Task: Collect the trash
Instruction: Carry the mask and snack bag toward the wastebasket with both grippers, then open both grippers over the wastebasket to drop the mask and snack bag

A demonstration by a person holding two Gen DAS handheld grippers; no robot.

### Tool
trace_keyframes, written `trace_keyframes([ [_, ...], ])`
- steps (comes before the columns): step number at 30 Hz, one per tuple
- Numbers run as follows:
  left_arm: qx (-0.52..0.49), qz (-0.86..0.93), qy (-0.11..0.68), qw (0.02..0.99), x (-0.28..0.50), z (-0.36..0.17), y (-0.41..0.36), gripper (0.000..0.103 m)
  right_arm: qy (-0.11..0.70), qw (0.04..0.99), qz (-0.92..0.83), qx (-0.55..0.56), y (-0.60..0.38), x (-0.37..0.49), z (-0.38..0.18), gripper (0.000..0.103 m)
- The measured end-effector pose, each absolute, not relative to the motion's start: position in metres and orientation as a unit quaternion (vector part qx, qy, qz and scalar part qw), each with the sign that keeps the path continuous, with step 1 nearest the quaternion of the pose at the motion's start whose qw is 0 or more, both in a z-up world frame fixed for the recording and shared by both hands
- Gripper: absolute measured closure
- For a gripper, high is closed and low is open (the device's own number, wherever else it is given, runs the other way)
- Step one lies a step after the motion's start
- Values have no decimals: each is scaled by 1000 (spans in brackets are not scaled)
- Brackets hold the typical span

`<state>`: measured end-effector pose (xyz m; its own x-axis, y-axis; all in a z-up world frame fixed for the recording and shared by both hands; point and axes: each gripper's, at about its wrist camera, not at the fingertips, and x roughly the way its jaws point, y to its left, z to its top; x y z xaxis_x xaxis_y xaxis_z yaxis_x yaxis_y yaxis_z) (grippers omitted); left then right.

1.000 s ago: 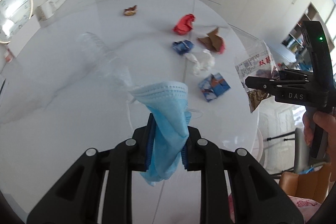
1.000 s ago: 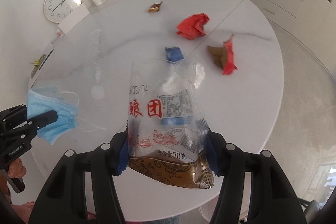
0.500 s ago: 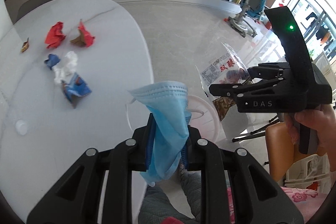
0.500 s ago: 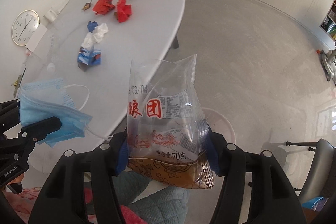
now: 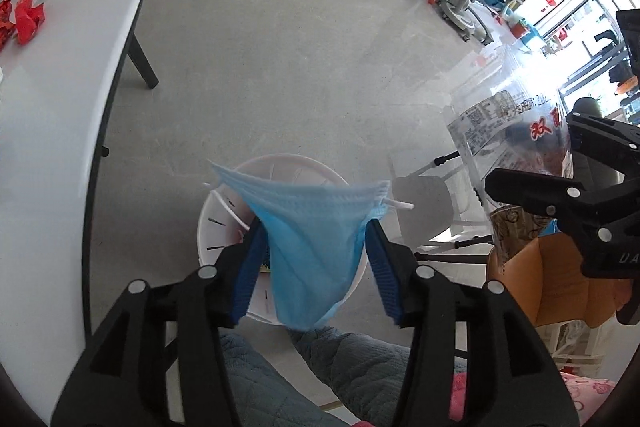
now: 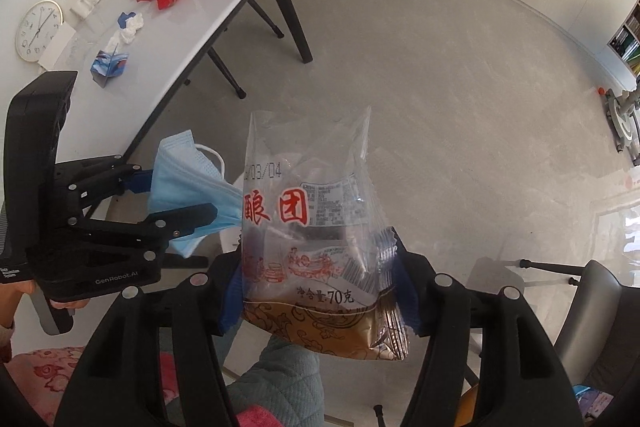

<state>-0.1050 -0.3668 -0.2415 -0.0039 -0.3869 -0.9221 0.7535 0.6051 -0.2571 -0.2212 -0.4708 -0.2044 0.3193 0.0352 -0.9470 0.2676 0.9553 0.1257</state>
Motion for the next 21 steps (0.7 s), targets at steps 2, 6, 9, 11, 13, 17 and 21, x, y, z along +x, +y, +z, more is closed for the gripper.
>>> trace_keyframes([
  [2, 162, -410, 581, 684, -109, -245, -372, 49, 580, 801, -68, 133, -477, -223, -208, 40],
  [6, 167, -397, 585, 687, -113, -242, -374, 45, 581, 800, -55, 138, -484, -222, -215, 40],
  [9, 163, -389, 588, 690, -112, -237, -368, 44, 581, 801, -47, 139, -485, -218, -219, 39],
  [11, 159, -387, 590, 690, -110, -235, -369, 44, 581, 801, -44, 140, -487, -218, -220, 39],
  [13, 159, -389, 591, 689, -110, -236, -369, 44, 580, 802, -43, 138, -489, -218, -220, 39],
  [17, 151, -402, 592, 682, -113, -236, -372, 44, 580, 801, -45, 139, -491, -217, -220, 39],
  [21, 128, -427, 601, 663, -113, -233, -372, 44, 579, 801, -47, 141, -493, -216, -223, 39],
])
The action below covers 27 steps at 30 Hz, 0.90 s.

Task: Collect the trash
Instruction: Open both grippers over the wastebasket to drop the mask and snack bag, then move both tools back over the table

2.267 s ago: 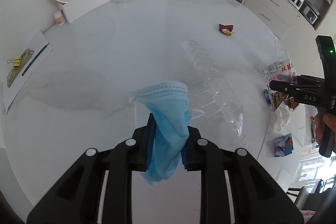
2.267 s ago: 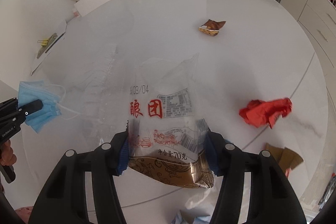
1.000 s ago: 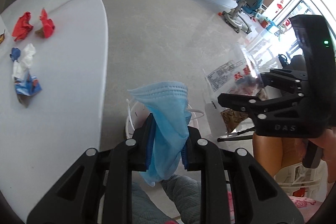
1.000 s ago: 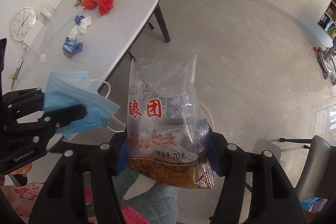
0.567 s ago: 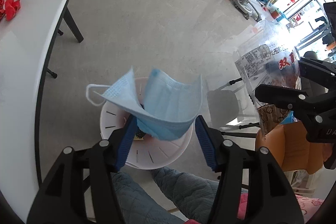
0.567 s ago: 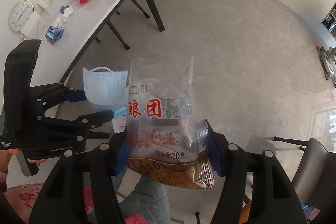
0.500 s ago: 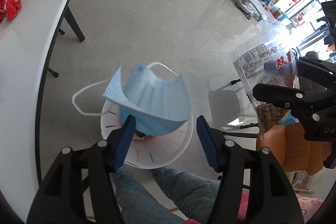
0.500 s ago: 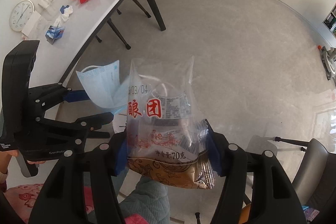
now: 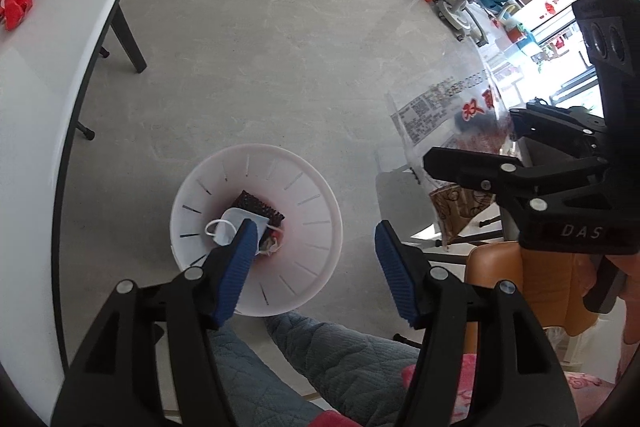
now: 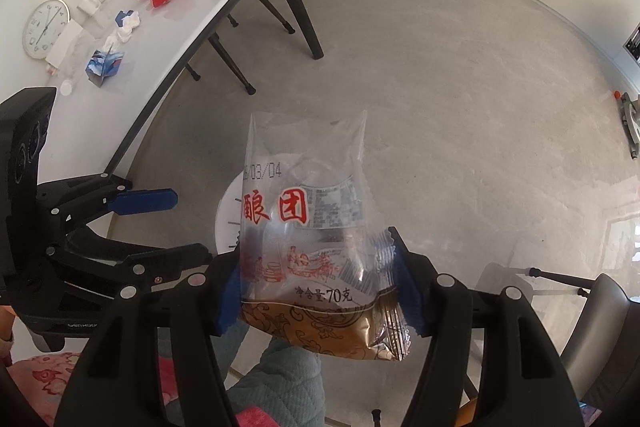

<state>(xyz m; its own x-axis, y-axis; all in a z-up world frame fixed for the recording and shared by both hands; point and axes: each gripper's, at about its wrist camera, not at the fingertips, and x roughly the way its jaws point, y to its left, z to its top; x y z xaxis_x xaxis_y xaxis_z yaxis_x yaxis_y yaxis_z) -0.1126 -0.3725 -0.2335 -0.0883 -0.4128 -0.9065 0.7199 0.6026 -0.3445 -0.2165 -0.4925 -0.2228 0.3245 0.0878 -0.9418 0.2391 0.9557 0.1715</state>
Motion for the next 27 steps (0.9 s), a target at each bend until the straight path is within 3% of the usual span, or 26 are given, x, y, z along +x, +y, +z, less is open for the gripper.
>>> trace_keyframes([
  [12, 154, -424, 594, 666, -108, -202, -360, 44, 588, 792, -24, 164, -484, -207, -255, 37],
  [14, 161, -406, 583, 685, -104, -188, -348, 24, 596, 787, -11, 158, -474, -203, -264, 34],
  [15, 162, -395, 574, 699, -102, -179, -341, 22, 601, 784, -5, 154, -467, -201, -269, 31],
  [16, 161, -389, 566, 709, -101, -171, -333, 21, 606, 781, -2, 148, -462, -199, -274, 28],
  [18, 161, -371, 559, 723, -96, -157, -316, 21, 612, 780, -9, 130, -451, -194, -278, 10],
  [24, 129, -303, 548, 769, -75, -127, -257, 21, 597, 793, -28, 115, -437, -183, -247, 2],
  [26, 114, -281, 539, 786, -67, -119, -238, 8, 581, 805, -34, 110, -434, -179, -225, 2],
  [27, 105, -268, 528, 799, -64, -113, -227, 7, 573, 812, -38, 105, -431, -176, -215, 2],
])
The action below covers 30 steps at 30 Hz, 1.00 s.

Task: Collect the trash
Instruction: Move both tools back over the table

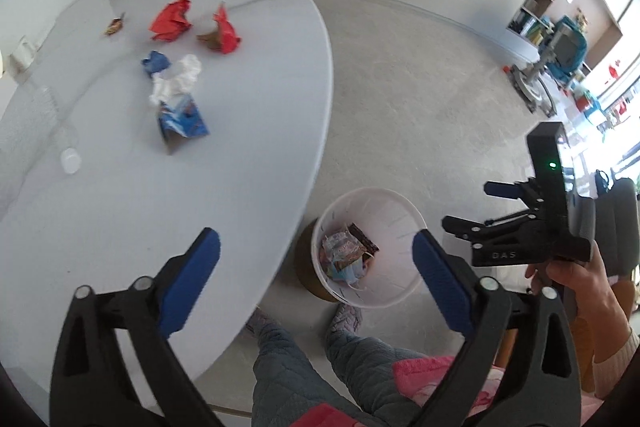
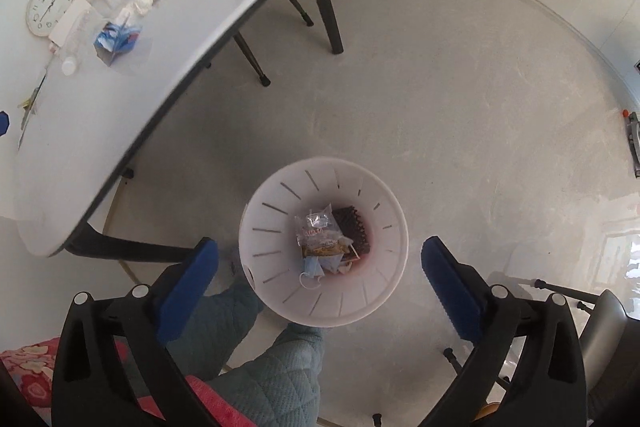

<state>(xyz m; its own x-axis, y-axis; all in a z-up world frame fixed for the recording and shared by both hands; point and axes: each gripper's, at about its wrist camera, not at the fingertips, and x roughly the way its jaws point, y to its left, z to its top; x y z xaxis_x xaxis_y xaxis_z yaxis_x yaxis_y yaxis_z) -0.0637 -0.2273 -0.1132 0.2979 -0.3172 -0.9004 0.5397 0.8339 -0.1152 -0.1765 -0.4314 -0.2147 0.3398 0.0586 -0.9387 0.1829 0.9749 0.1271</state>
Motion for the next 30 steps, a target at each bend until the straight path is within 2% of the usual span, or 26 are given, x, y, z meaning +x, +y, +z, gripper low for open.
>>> trace_keyframes([
  [7, 53, -212, 487, 845, -33, -75, -167, 7, 504, 858, -60, 81, -405, -152, -134, 2],
  [12, 26, -157, 460, 874, -5, -59, -112, 7, 471, 878, -55, 64, -373, -121, -97, 2],
  [23, -13, -71, 453, 889, 51, -64, 3, 7, 481, 872, -48, 81, -297, -47, -103, 2],
  [30, -30, -58, 470, 880, 76, -76, 37, 7, 485, 869, -45, 83, -257, -15, -106, 2],
])
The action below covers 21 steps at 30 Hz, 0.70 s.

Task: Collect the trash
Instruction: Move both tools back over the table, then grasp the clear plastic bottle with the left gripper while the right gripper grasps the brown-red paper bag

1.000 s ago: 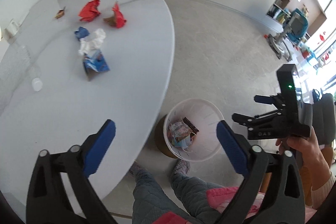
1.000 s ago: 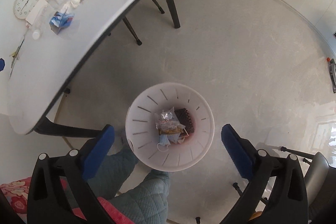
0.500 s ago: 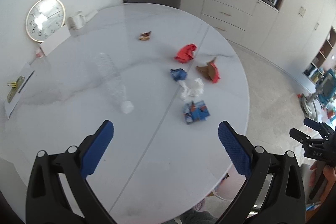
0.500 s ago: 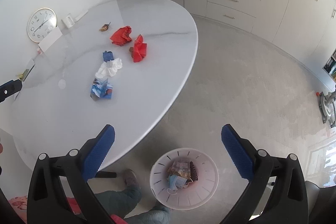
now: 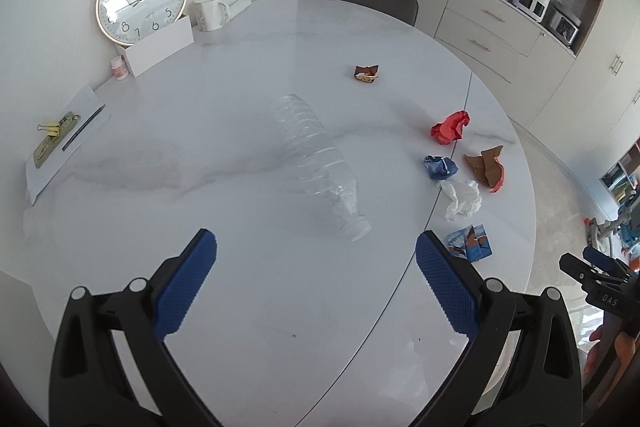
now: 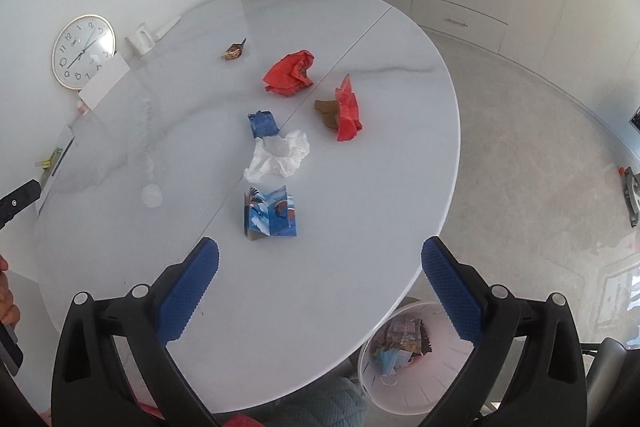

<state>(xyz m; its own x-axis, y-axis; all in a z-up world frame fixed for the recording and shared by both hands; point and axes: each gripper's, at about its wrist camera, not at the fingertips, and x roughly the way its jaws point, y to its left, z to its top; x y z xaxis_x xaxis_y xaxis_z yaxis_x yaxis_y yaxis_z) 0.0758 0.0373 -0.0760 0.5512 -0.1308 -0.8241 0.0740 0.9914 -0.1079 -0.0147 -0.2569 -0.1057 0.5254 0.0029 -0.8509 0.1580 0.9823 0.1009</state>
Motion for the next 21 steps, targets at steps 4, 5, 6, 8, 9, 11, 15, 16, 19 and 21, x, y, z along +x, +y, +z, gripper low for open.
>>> trace_keyframes([
  [4, -51, -52, 476, 876, 90, -83, 42, 7, 494, 866, -38, 70, -246, 0, -107, 2],
  [5, -54, -51, 478, 875, 94, -84, 40, 7, 495, 866, -37, 66, -245, 4, -106, 2],
  [6, -57, -50, 479, 874, 98, -86, 38, 7, 495, 866, -35, 63, -245, 9, -106, 2],
  [8, -56, -48, 483, 872, 107, -89, 33, 7, 495, 866, -33, 60, -245, 21, -105, 2],
  [9, -55, -47, 482, 873, 112, -90, 29, 7, 494, 867, -30, 60, -247, 26, -105, 2],
  [11, -53, -44, 481, 874, 123, -92, 23, 7, 491, 869, -24, 57, -249, 41, -104, 2],
  [15, -52, -20, 488, 871, 152, -102, 6, 7, 498, 866, -18, 47, -261, 78, -112, 2],
  [16, -53, -12, 492, 869, 159, -105, 3, 7, 502, 863, -18, 47, -266, 88, -116, 2],
  [19, -56, 9, 501, 864, 181, -118, -4, 7, 512, 857, -22, 54, -282, 117, -131, 2],
  [21, -60, 28, 511, 857, 196, -130, -7, 7, 520, 851, -30, 62, -292, 135, -145, 2],
])
